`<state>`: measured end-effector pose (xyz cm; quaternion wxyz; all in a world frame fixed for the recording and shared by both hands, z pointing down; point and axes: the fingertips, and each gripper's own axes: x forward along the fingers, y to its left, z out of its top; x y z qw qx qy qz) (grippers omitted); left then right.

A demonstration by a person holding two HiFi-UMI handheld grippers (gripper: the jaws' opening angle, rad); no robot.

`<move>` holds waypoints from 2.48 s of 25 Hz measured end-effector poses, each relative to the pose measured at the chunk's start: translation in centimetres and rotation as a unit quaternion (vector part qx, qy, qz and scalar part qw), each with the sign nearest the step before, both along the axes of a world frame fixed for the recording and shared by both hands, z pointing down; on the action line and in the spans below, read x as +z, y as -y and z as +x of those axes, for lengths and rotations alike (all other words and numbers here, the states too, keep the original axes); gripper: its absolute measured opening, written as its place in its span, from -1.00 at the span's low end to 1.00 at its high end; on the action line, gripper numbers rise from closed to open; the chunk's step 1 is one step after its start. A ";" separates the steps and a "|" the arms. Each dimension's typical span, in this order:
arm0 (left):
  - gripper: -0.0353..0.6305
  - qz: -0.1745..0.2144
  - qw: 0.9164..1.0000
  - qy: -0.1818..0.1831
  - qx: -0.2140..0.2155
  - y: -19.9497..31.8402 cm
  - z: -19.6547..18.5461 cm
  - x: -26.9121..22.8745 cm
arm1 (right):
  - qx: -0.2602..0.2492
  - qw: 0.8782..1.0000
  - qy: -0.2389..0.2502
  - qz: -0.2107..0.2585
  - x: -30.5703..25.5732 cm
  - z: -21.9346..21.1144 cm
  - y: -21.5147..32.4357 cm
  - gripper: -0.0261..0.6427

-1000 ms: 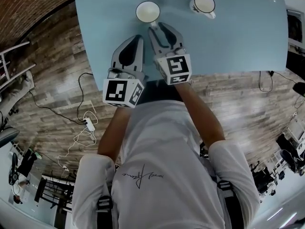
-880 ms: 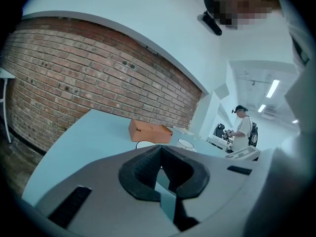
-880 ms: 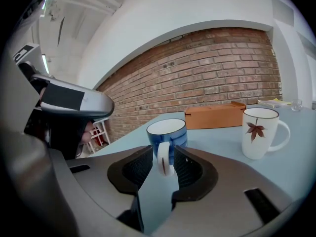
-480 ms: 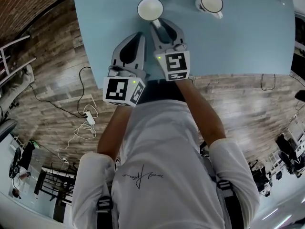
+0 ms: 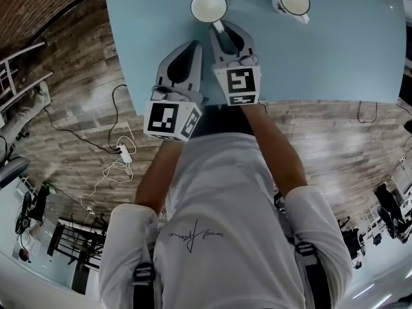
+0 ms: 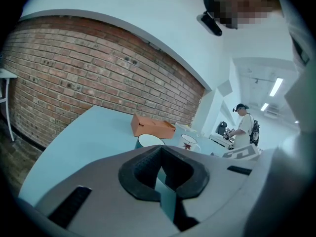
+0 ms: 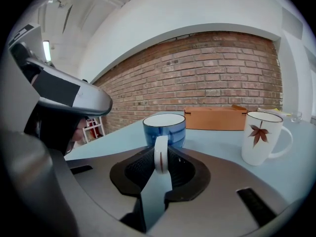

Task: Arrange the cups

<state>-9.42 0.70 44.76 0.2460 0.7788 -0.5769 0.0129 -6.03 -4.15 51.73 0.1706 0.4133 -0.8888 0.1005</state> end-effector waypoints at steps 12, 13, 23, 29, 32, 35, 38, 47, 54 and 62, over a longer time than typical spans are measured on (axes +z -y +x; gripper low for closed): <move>-0.87 0.011 1.000 -0.002 0.001 0.4 0.1 -0.9 | -0.004 1.000 -0.005 -0.012 -0.2 0.5 -0.2 -0.72; -0.87 0.012 1.000 -0.003 0.001 0.4 0.0 -1.0 | -0.005 1.000 -0.005 -0.013 -0.2 0.5 -0.2 -0.72; -0.87 0.022 0.999 -0.022 -0.006 0.9 -0.6 -1.9 | -0.007 1.000 0.005 -0.028 -0.4 0.5 -0.3 -0.72; -0.87 0.029 0.999 -0.025 -0.004 1.5 -0.5 -2.7 | -0.004 0.999 0.016 -0.035 -1.2 0.7 -0.2 -0.72; -0.87 0.034 0.999 -0.028 -0.005 1.9 -0.5 -3.2 | -0.002 0.999 0.012 -0.031 -1.7 0.8 0.2 -0.72; -0.87 0.039 0.999 -0.029 -0.009 2.2 -0.7 -3.6 | -0.002 1.000 0.009 -0.025 -2.5 0.9 0.4 -0.72; -0.87 0.041 0.999 -0.030 -0.012 2.8 -0.5 -3.8 | -0.002 1.000 0.011 -0.023 -3.1 1.2 1.1 -0.72; -0.87 0.052 0.998 -0.022 0.000 3.4 -0.6 -5.2 | 0.010 1.000 0.021 -0.014 -5.3 1.3 1.8 -0.72; -0.87 0.061 0.998 -0.025 0.003 4.0 -0.2 -6.3 | 0.010 1.000 0.026 -0.008 -6.9 2.1 1.9 -0.72; -0.87 0.068 0.997 -0.026 0.007 3.9 0.5 -7.7 | 0.008 0.999 0.036 0.011 -9.2 2.2 3.0 -0.72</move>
